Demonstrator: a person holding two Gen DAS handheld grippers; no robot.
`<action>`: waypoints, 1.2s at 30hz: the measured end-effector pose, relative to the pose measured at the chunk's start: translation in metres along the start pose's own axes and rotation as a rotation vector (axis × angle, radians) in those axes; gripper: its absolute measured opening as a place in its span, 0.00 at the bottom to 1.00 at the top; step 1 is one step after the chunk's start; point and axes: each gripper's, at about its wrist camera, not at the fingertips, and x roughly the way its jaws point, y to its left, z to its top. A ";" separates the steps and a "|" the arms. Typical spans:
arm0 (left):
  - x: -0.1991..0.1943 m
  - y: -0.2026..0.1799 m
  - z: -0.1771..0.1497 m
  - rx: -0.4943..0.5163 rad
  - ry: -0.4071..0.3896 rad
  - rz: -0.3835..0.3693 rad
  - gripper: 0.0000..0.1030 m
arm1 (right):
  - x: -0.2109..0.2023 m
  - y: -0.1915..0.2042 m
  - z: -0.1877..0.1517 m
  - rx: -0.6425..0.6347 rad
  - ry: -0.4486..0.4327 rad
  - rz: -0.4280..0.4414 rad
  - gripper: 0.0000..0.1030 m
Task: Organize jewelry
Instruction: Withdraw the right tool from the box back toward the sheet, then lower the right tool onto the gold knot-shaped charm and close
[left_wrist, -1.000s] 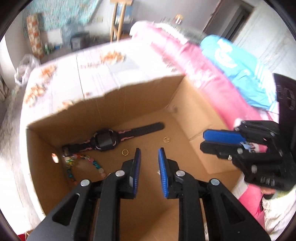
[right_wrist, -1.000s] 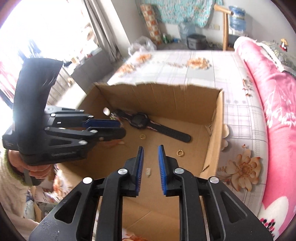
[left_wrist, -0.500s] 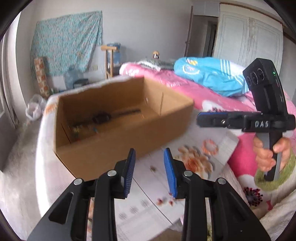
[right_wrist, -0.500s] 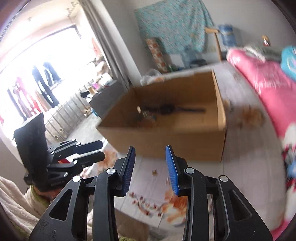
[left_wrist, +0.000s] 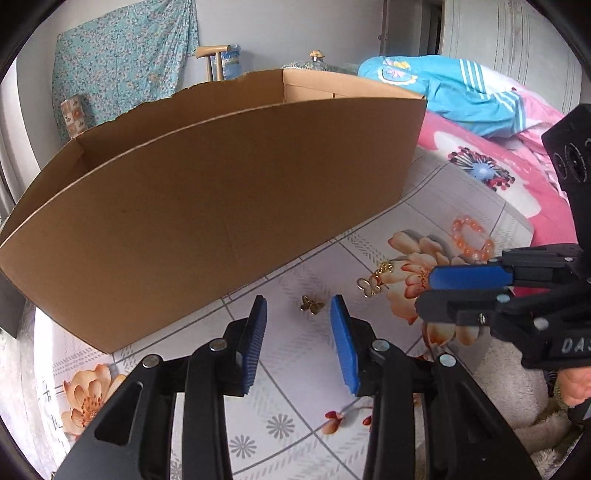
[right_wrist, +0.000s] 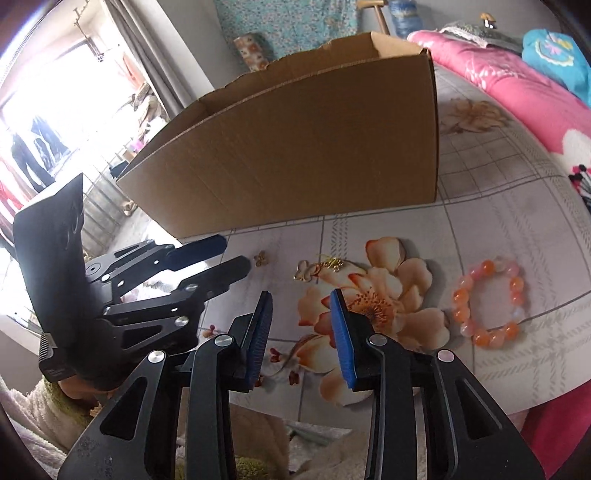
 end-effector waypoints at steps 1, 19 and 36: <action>0.002 -0.001 0.001 0.001 0.003 0.003 0.34 | -0.002 -0.003 -0.001 0.004 0.002 0.005 0.30; 0.020 -0.012 0.004 0.073 0.023 0.004 0.13 | -0.017 -0.019 -0.017 0.031 -0.030 0.027 0.30; 0.010 0.002 -0.008 0.009 0.003 -0.002 0.12 | -0.014 -0.001 -0.011 -0.006 -0.024 0.011 0.30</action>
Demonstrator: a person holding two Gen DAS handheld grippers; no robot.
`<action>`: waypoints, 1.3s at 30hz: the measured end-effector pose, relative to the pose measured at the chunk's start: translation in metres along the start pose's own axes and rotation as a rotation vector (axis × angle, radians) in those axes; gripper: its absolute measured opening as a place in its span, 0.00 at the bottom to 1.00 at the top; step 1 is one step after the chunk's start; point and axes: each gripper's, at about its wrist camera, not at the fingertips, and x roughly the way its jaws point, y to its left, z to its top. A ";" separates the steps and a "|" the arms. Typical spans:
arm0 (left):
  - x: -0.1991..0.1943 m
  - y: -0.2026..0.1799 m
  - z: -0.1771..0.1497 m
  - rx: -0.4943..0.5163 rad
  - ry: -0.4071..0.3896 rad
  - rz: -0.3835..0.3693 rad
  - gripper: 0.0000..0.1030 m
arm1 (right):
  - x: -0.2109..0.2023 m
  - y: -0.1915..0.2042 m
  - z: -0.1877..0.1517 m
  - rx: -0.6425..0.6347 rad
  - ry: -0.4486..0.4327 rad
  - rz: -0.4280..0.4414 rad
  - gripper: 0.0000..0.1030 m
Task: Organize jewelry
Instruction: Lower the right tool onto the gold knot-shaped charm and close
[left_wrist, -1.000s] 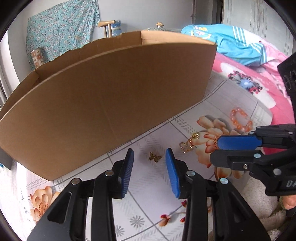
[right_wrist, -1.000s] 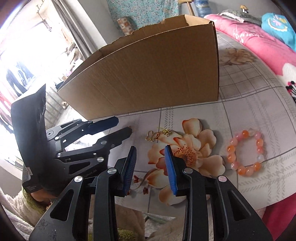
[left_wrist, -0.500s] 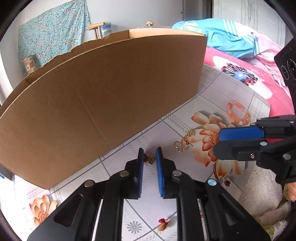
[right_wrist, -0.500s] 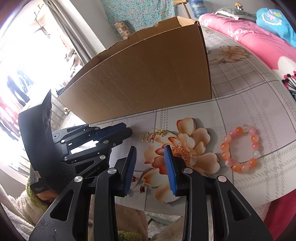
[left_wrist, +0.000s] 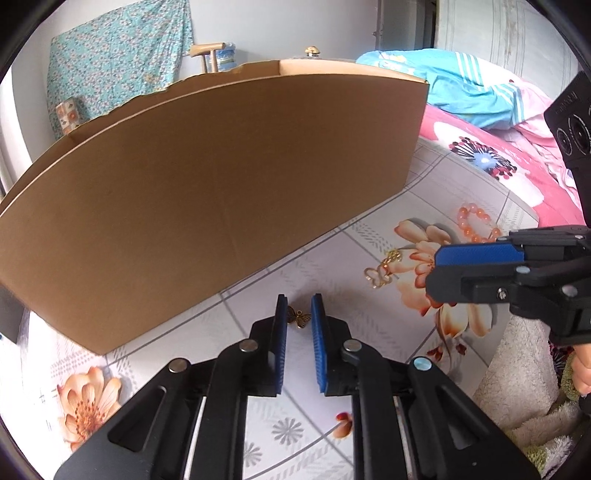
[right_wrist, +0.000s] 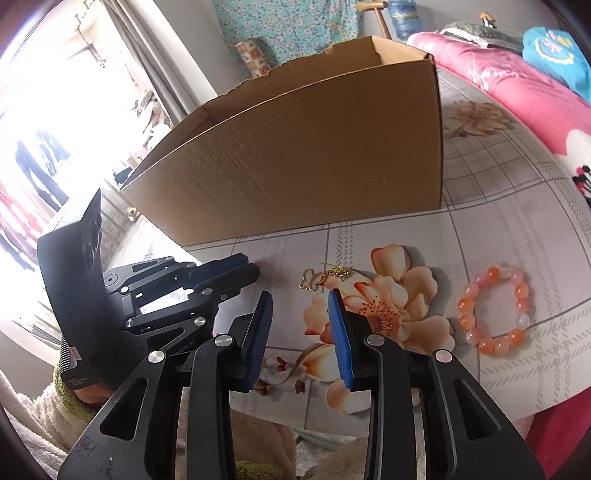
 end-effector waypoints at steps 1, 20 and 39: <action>-0.001 0.002 -0.002 -0.010 -0.001 0.002 0.12 | 0.001 0.001 0.001 -0.008 0.003 -0.004 0.29; -0.014 0.027 -0.020 -0.113 -0.042 -0.056 0.12 | 0.043 0.029 0.025 -0.183 0.113 -0.123 0.21; -0.018 0.035 -0.025 -0.123 -0.055 -0.082 0.12 | 0.060 0.048 0.036 -0.400 0.149 -0.166 0.26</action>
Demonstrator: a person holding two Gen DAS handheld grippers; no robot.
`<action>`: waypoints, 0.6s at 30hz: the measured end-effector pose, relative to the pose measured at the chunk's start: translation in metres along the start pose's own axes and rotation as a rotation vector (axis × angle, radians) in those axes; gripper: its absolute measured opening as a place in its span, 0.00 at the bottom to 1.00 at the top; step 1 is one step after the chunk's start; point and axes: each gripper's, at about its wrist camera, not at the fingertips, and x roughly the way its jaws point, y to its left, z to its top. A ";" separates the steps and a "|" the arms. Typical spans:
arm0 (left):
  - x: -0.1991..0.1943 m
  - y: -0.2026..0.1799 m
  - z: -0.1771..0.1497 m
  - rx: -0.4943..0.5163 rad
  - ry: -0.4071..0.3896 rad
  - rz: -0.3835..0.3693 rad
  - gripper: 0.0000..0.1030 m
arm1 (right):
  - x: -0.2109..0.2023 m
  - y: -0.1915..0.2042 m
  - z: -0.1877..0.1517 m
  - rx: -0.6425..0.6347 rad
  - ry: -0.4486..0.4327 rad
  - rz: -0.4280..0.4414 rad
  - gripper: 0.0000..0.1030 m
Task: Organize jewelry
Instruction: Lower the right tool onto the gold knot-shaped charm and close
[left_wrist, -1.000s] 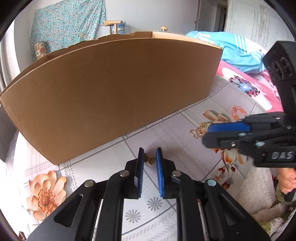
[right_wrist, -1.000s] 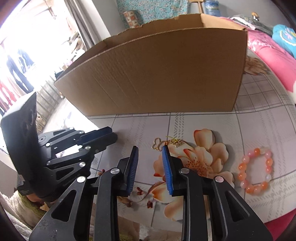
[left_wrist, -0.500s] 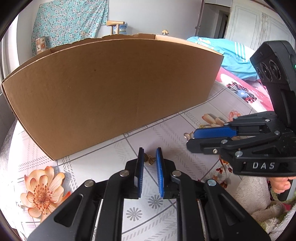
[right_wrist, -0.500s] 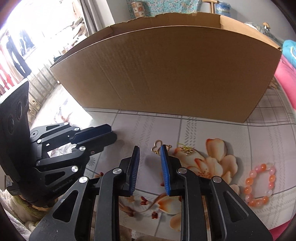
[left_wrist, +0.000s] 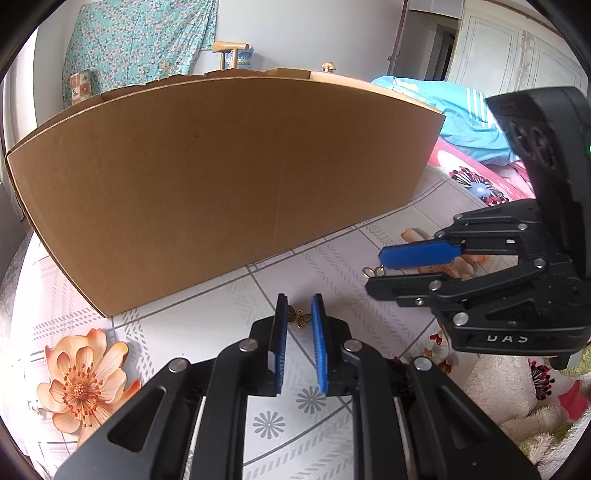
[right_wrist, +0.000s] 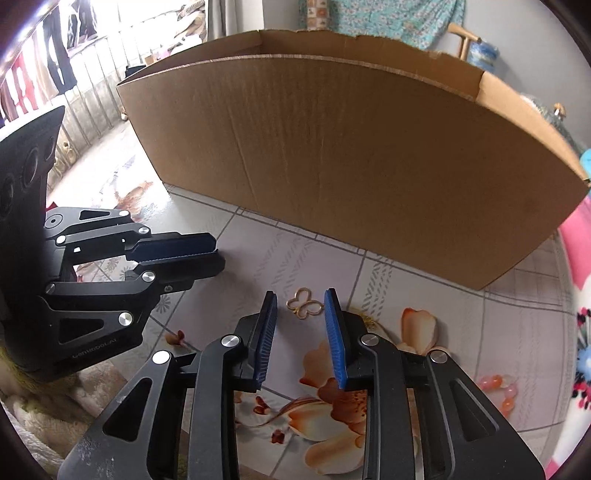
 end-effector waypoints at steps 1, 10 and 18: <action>0.000 0.000 0.000 -0.001 0.001 0.000 0.12 | 0.001 0.000 0.002 0.003 0.000 -0.001 0.26; -0.002 0.003 -0.001 -0.008 -0.001 -0.004 0.12 | -0.001 0.019 -0.008 0.018 -0.015 -0.057 0.20; -0.002 0.004 -0.001 -0.013 -0.004 -0.005 0.12 | 0.002 0.019 -0.017 0.042 -0.031 -0.044 0.13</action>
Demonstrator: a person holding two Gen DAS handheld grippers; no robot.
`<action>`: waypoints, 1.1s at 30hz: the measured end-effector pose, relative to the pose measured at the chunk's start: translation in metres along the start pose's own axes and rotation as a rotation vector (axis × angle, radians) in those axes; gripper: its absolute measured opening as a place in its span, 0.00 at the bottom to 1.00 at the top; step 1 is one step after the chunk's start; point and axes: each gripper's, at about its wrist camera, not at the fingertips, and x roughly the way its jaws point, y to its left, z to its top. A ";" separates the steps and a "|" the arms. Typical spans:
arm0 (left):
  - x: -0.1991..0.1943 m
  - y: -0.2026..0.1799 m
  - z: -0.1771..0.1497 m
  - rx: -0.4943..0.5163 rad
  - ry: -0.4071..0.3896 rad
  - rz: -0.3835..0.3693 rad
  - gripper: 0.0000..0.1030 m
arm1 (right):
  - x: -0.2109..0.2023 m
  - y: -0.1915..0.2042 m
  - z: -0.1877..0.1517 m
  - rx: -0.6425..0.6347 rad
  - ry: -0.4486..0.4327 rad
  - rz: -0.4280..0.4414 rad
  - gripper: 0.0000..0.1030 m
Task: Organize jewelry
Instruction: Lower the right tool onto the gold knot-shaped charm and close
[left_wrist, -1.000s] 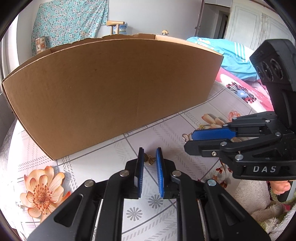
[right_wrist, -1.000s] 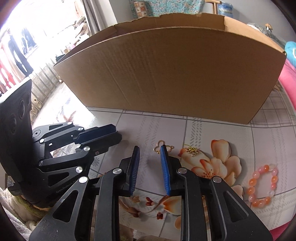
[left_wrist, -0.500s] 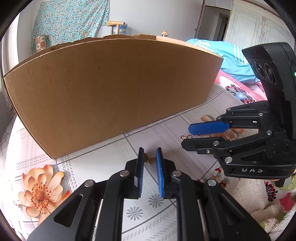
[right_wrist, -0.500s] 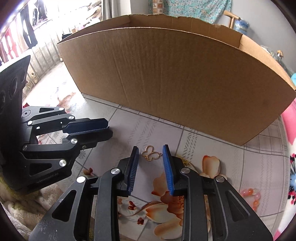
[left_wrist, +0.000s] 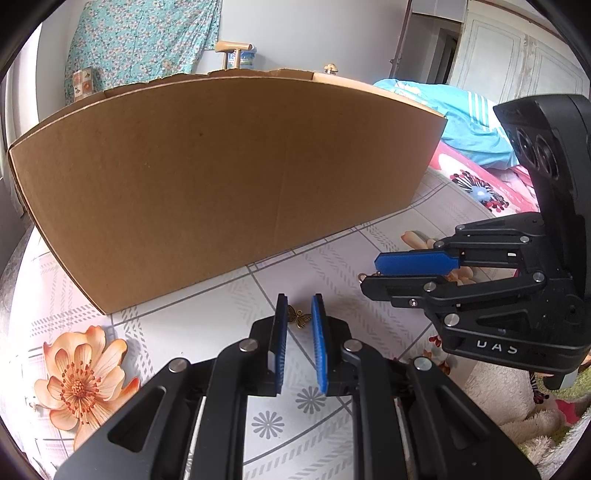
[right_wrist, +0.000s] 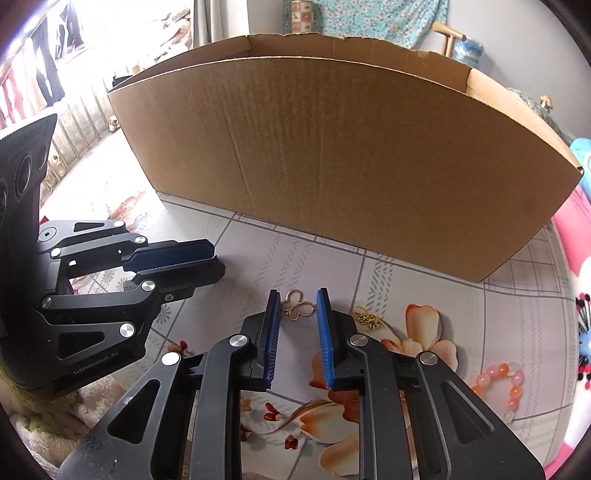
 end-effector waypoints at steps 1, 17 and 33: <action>0.000 0.000 0.000 0.000 0.000 0.000 0.12 | 0.000 -0.002 0.001 0.004 -0.002 0.000 0.06; -0.001 0.000 0.000 0.005 0.000 -0.003 0.12 | -0.024 -0.015 0.005 -0.036 -0.007 0.011 0.31; 0.001 -0.001 0.001 0.004 0.000 -0.004 0.12 | -0.012 -0.018 0.031 -0.130 0.165 0.037 0.27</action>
